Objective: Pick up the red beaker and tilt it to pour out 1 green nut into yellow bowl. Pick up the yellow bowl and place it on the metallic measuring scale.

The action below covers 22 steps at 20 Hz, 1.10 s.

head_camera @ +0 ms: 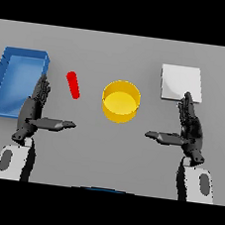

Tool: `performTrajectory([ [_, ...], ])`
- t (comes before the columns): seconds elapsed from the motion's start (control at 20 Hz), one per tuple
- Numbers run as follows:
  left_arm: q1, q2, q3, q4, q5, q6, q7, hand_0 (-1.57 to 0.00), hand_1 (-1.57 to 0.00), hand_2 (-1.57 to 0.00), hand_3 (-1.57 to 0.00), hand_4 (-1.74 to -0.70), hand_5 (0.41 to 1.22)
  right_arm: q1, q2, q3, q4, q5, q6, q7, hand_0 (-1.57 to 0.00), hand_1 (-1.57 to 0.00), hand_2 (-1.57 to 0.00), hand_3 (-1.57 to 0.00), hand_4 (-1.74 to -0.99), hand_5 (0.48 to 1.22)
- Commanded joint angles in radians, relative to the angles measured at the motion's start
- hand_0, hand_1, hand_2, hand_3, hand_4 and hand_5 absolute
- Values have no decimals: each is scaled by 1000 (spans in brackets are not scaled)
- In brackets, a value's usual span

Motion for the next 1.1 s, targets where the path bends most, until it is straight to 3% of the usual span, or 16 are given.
performTrajectory([
  [0.0,-2,1,2,1,1,1,1,1,1,1,1,-1093,623,0,1,1,-1,0,-1,0,1,1,1,1,-1128,660],
  [0.25,-14,8,10,17,7,-4,3,1,1,1,1,-1093,623,4,6,8,-6,5,-3,0,1,1,1,1,-1128,660],
  [0.3,20,23,-24,-15,-49,2,-33,1,1,1,1,-1093,623,44,-19,63,-47,112,-24,-95,1,1,1,1,-1128,660],
  [0.35,65,36,-47,-60,-77,0,-60,1,1,1,1,-1094,620,80,-33,104,-75,190,-40,-147,1,1,1,1,-1128,663],
  [0.45,94,47,-70,-92,-116,8,-39,1,1,1,1,-1093,615,97,-35,141,-96,264,-62,-133,1,1,1,1,-1126,666],
  [0.7,85,48,-93,-112,-153,21,37,1,1,1,1,-1090,612,106,-29,154,-123,285,-73,-107,1,1,1,1,-1121,658],
  [0.9,5,45,-87,-3,-179,32,-23,1,1,1,1,-1116,627,106,-32,142,-119,272,-71,-97,1,1,1,1,-1143,650],
  [1.05,-96,38,-60,108,-182,52,-30,1,1,1,1,-1147,636,100,-28,136,-128,244,-57,-97,1,1,1,1,-1182,655],
])
